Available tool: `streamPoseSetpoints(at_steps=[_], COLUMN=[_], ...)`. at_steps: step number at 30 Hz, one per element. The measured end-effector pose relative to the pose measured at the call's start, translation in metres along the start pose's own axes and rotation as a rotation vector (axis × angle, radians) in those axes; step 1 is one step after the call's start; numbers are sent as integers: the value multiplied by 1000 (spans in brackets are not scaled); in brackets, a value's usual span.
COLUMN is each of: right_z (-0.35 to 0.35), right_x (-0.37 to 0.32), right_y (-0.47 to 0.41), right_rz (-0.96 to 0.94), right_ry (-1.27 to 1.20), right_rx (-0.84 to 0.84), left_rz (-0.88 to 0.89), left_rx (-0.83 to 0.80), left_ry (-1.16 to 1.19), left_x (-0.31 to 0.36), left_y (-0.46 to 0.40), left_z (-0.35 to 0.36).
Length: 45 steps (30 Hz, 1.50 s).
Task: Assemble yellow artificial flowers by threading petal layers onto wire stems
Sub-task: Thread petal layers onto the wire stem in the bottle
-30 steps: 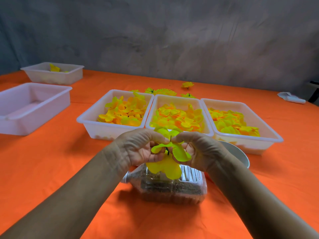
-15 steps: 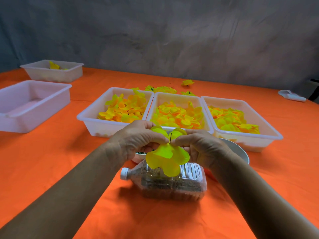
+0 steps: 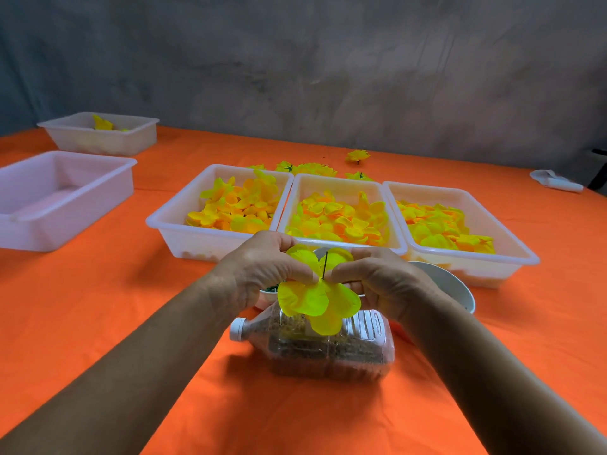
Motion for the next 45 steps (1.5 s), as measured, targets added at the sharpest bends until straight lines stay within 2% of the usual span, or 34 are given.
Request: streamPoseSetpoints(at_steps=[30, 36, 38, 41, 43, 45], right_z=[1, -1, -1, 2, 5, 6], right_x=[3, 7, 6, 2, -1, -1], right_y=[6, 13, 17, 25, 29, 29], right_rz=[32, 40, -21, -226, -364, -421], right_ry=[146, 159, 172, 201, 312, 434], right_rx=[60, 145, 208, 273, 288, 316], left_rz=[-53, -43, -16, 83, 207, 301], left_rx=[-71, -42, -9, 15, 37, 54], left_ry=[-34, -70, -106, -174, -262, -342], left_x=[-7, -7, -7, -3, 3, 6], left_y=[-3, -3, -3, 2, 6, 10], left_z=[4, 2, 0, 2, 4, 5])
Point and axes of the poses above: each hand's wrist, its own y-axis away from the middle knuckle, its own z-axis out of the palm, x = y × z, the point moved 4 cm from there along -y, towards the middle knuckle, and after that the axes turned 5 degrees about -x, right-handed, at the moved point
